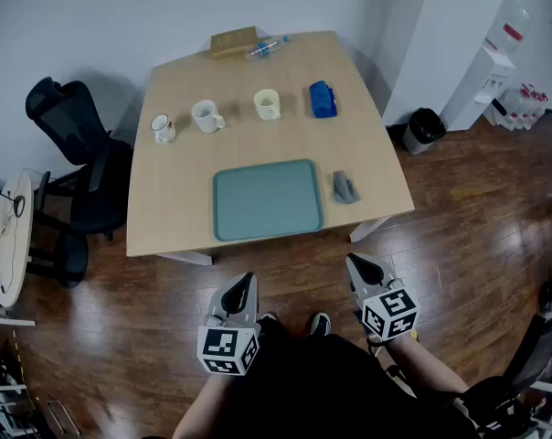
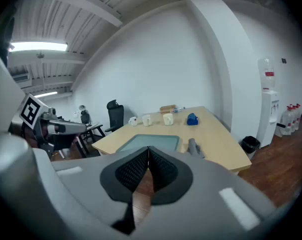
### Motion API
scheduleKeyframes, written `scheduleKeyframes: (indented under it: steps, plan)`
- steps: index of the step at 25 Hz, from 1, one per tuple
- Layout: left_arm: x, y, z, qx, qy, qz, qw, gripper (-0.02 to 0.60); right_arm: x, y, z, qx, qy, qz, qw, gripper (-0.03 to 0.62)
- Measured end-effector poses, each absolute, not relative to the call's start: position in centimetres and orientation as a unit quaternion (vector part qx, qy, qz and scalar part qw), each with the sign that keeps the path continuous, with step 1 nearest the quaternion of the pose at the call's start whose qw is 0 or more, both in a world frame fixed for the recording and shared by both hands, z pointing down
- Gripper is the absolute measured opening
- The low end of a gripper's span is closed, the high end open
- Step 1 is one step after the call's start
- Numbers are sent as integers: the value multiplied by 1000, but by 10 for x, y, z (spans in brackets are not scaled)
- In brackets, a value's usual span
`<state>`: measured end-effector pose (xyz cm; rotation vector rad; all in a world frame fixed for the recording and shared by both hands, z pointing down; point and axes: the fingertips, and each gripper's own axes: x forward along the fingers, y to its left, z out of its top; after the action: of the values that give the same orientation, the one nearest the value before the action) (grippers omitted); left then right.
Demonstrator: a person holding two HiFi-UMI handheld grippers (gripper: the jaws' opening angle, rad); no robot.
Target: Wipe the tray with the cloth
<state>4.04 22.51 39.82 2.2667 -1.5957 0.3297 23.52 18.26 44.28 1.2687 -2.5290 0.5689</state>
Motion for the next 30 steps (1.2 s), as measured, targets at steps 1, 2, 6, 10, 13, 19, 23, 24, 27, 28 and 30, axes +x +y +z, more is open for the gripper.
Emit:
scheduleKeyframes:
  steps: [1, 2, 6, 10, 13, 19, 23, 24, 27, 28, 30]
  plan:
    - [35, 223, 401, 794, -569, 118, 176, 5, 243, 173, 450, 443, -864, 195, 137, 6]
    - [29, 220, 405, 789, -575, 120, 179, 3, 250, 163, 458, 450, -859, 196, 145, 6]
    - [-6, 198, 421, 770, -596, 131, 187, 4, 267, 119, 485, 474, -836, 226, 161, 8]
    - [-54, 161, 446, 758, -604, 134, 207, 4, 266, 78, 505, 501, -809, 249, 177, 9]
    - [-95, 130, 473, 752, -599, 143, 236, 5, 259, 48, 529, 513, -790, 262, 212, 37]
    - [-153, 82, 547, 746, -550, 217, 305, 5, 276, -22, 582, 566, -719, 244, 321, 115]
    - [-161, 68, 578, 742, -513, 247, 354, 87, 276, -46, 611, 565, -692, 275, 357, 143]
    - [-159, 65, 582, 739, -508, 249, 365, 107, 276, -48, 618, 562, -688, 279, 365, 144]
    - [-154, 53, 593, 729, -505, 253, 386, 109, 281, -45, 639, 553, -673, 286, 400, 82]
    - [-151, 48, 598, 726, -505, 259, 389, 109, 283, -45, 644, 555, -668, 291, 402, 37]
    - [-143, 44, 609, 719, -501, 271, 397, 109, 278, -50, 636, 568, -673, 312, 357, 27]
